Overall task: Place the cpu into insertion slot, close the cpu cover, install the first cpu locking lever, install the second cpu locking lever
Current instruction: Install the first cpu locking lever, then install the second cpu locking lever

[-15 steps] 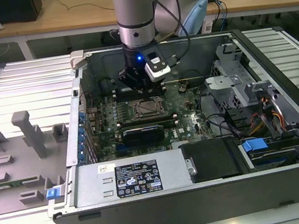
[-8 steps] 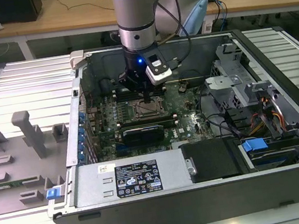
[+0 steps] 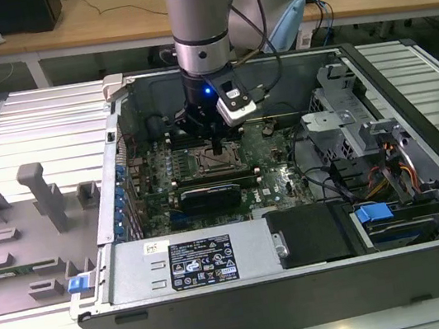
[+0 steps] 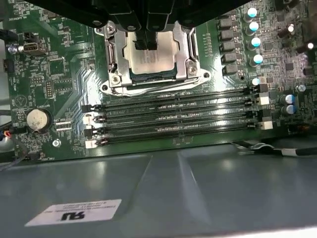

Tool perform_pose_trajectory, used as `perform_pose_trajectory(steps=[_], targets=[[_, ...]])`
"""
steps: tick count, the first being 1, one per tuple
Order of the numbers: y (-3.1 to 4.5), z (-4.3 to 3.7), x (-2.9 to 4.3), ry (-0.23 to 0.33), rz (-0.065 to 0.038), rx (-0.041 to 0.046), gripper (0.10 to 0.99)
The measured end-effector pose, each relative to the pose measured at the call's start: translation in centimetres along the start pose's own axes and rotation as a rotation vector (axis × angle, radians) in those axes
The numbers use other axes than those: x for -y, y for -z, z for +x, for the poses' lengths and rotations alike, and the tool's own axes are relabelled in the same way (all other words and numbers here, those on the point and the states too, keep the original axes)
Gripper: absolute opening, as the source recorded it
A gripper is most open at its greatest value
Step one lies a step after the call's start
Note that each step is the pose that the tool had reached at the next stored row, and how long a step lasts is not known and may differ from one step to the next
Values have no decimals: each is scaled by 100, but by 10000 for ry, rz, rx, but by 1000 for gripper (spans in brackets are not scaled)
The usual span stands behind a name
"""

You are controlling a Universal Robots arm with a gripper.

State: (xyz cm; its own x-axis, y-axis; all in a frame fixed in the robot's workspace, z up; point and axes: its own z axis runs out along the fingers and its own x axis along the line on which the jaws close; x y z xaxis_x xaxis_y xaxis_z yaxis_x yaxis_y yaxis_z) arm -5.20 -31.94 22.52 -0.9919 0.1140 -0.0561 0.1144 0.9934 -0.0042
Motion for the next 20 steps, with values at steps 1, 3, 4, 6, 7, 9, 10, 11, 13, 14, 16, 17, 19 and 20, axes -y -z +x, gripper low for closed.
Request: perform_pose_trajectory(steps=[1, 3, 4, 6, 7, 9, 10, 11, 13, 14, 16, 17, 19, 20], targets=[[39, -2, 0, 0, -1, 0, 106], [110, -6, 0, 1, -1, 0, 106], [146, -8, 0, 1, -1, 0, 106], [174, -10, 0, 1, -1, 1, 106], [175, -10, 0, 1, -5, 2, 106], [177, -10, 1, 1, -2, 0, 106], [178, -10, 0, 1, -3, 1, 106], [179, -10, 0, 1, -2, 0, 106], [181, -10, 0, 1, -2, 1, 106], [181, -10, 0, 1, -2, 1, 106], [183, -10, 0, 1, -2, 1, 106], [184, -11, 1, 2, -2, 1, 106], [185, -11, 0, 1, -2, 1, 106], [186, -11, 0, 1, -2, 1, 106]])
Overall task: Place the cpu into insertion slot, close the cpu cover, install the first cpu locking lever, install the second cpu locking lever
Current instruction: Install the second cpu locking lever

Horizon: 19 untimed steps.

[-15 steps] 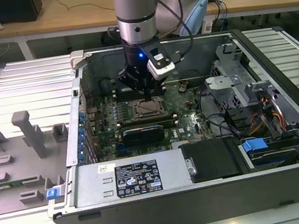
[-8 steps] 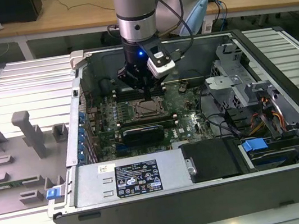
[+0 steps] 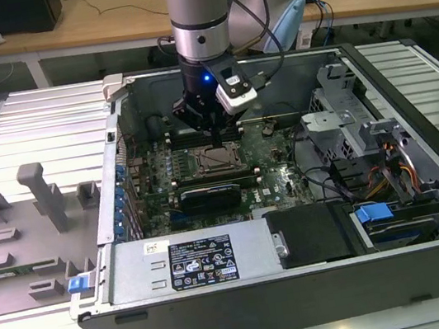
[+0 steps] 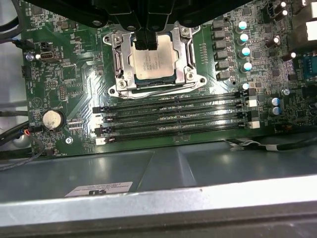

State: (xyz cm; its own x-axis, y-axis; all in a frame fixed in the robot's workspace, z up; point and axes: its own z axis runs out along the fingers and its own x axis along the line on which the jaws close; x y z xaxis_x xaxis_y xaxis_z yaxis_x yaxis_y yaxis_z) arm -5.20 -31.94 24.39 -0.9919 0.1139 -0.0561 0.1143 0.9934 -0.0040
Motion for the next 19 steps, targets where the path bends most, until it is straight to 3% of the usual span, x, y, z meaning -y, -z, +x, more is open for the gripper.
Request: perform_pose_trajectory(steps=[11, 15, 19], targets=[[9, -3, 26, 0, 0, -1, 106], [8, -13, 111, 1, 0, -1, 106], [6, -31, 268, 1, 0, -1, 106]])
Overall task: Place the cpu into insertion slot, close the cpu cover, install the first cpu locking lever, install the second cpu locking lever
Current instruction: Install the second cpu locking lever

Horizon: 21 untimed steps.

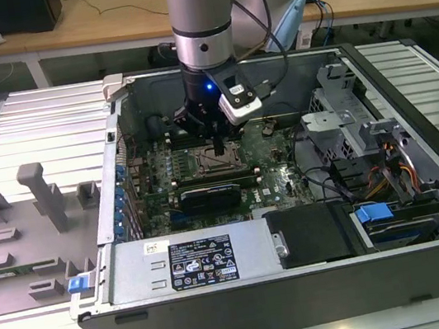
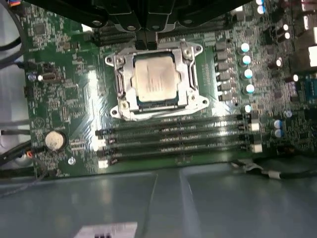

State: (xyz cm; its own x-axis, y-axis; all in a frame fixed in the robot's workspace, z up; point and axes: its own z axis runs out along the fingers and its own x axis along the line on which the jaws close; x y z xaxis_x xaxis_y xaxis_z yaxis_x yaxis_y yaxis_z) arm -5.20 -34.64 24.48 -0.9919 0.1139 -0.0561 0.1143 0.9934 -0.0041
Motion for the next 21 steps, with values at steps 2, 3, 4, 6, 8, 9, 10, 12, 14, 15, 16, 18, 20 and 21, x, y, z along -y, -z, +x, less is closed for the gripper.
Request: perform_pose_trajectory(steps=[2, 3, 4, 6, 8, 9, 10, 12, 14, 15, 16, 18, 20, 21], targets=[[-1, -6, 57, 1, -1, 0, 106], [-1, -12, 115, -2, -20, -2, 106], [-1, -14, 136, -2, -29, -3, 106], [-6, -17, 162, -1, -11, -195, 106], [-8, -21, 174, 4, 27, -528, 106], [-9, -24, 182, 4, 53, -765, 106], [-9, -26, 184, 5, 73, -941, 106], [-8, -26, 184, 6, 77, -973, 106], [-10, -26, 185, 8, 23, -975, 106], [-13, -26, 188, 8, -80, -985, 106], [-14, -24, 191, 10, -178, -996, 106], [-22, -22, 218, 27, -492, -1031, 106], [-31, -20, 240, 38, -630, -1046, 106], [-40, -19, 265, 49, -780, -1064, 106]])
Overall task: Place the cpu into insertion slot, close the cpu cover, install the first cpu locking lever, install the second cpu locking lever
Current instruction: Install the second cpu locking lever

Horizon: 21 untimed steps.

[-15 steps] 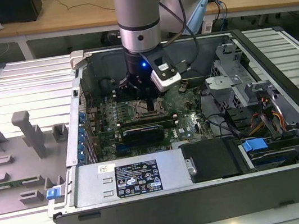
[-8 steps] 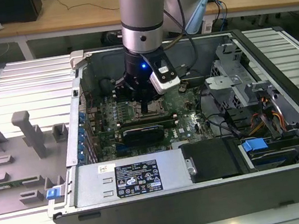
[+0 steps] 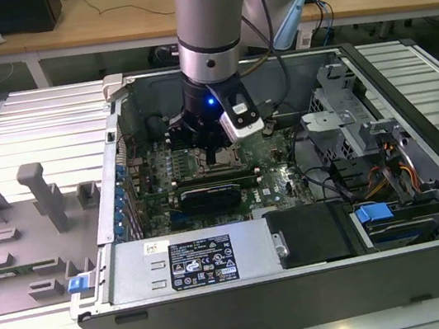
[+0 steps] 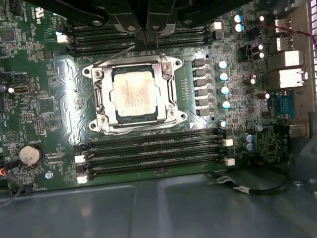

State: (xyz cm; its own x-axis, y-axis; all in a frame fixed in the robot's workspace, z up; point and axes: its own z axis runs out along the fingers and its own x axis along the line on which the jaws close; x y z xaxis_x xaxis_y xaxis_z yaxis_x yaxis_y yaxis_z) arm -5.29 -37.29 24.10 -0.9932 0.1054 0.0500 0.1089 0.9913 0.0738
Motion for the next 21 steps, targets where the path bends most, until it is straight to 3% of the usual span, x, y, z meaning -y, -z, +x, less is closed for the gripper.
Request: perform_pose_trajectory(steps=[1, 3, 5, 7, 11, 13, 14, 17, 21], targets=[[-8, -3, 33, 16, -186, -20, 106], [-14, -6, 70, 29, -369, -42, 106], [-26, -8, 177, 53, -819, -91, 106], [-41, 4, 268, 68, -1174, -130, 106], [-59, 26, 333, 85, -1541, -170, 106], [-80, 39, 372, 98, -1836, -201, 106], [-90, 44, 383, 100, -1909, -210, 106], [-125, 48, 396, 107, -2000, -218, 106], [-180, 59, 392, 121, -1995, -223, 106]])
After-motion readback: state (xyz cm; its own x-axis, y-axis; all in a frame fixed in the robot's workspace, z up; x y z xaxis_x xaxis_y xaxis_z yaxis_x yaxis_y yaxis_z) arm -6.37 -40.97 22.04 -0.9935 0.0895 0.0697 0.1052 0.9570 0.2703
